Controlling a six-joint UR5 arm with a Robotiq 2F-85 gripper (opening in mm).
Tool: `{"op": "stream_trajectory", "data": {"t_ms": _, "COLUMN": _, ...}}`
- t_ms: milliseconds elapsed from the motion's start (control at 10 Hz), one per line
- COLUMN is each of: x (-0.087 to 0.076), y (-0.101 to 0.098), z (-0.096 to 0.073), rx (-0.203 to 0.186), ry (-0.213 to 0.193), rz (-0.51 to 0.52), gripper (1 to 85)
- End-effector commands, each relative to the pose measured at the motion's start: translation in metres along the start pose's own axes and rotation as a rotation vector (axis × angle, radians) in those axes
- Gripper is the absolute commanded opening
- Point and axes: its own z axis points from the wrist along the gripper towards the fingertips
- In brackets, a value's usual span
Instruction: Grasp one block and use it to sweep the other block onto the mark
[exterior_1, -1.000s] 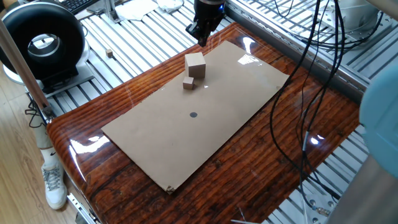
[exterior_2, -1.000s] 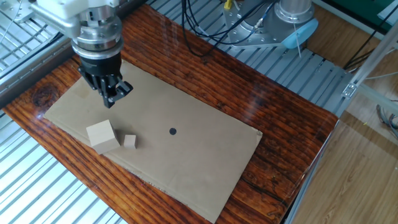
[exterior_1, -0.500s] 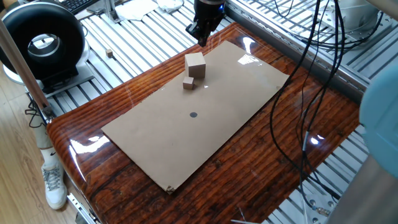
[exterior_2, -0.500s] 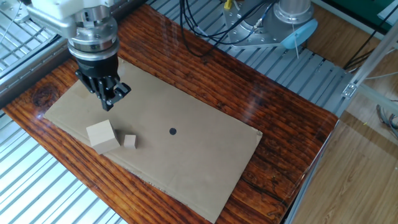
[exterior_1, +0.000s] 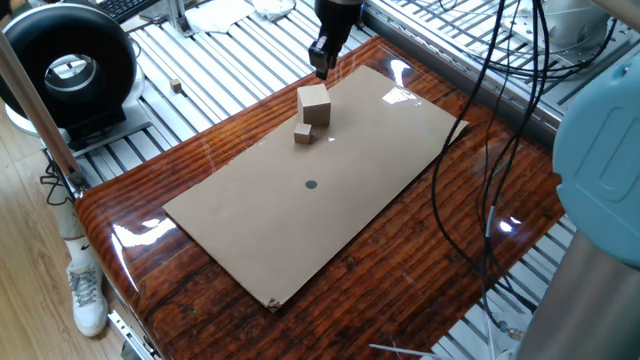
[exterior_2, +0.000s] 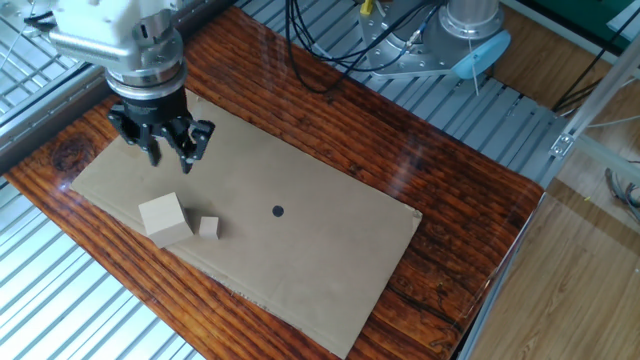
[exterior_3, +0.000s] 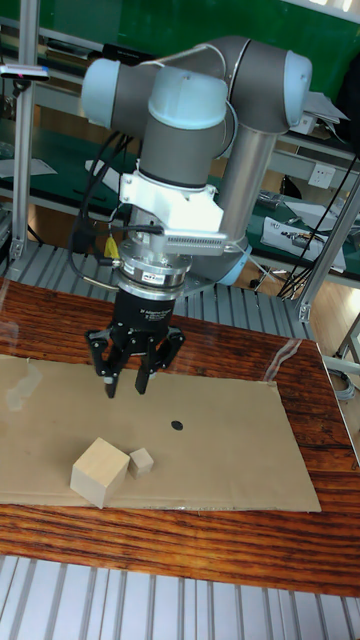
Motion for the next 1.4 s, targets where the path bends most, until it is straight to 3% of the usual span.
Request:
{"op": "stream_trajectory", "data": {"t_ms": 0, "x": 0.006, "y": -0.012, "z": 0.005, "rx": 0.036, "ry": 0.038, "rz": -0.189, "gripper": 85.0}}
{"op": "stream_trajectory", "data": {"t_ms": 200, "x": 0.005, "y": -0.024, "z": 0.008, "rx": 0.078, "ry": 0.051, "rz": -0.31, "gripper": 85.0}}
{"op": "stream_trajectory", "data": {"t_ms": 500, "x": -0.009, "y": -0.009, "z": 0.012, "rx": 0.027, "ry": 0.009, "rz": -0.315, "gripper": 85.0}}
{"op": "stream_trajectory", "data": {"t_ms": 800, "x": -0.023, "y": -0.005, "z": 0.035, "rx": 0.018, "ry": -0.028, "rz": -0.319, "gripper": 85.0}}
{"op": "stream_trajectory", "data": {"t_ms": 1000, "x": -0.036, "y": -0.007, "z": 0.025, "rx": 0.021, "ry": -0.068, "rz": -0.329, "gripper": 85.0}}
{"op": "stream_trajectory", "data": {"t_ms": 1200, "x": -0.026, "y": -0.022, "z": 0.025, "rx": 0.074, "ry": -0.018, "rz": -0.37, "gripper": 85.0}}
{"op": "stream_trajectory", "data": {"t_ms": 1300, "x": -0.023, "y": -0.02, "z": 0.025, "rx": 0.062, "ry": -0.008, "rz": -0.355, "gripper": 85.0}}
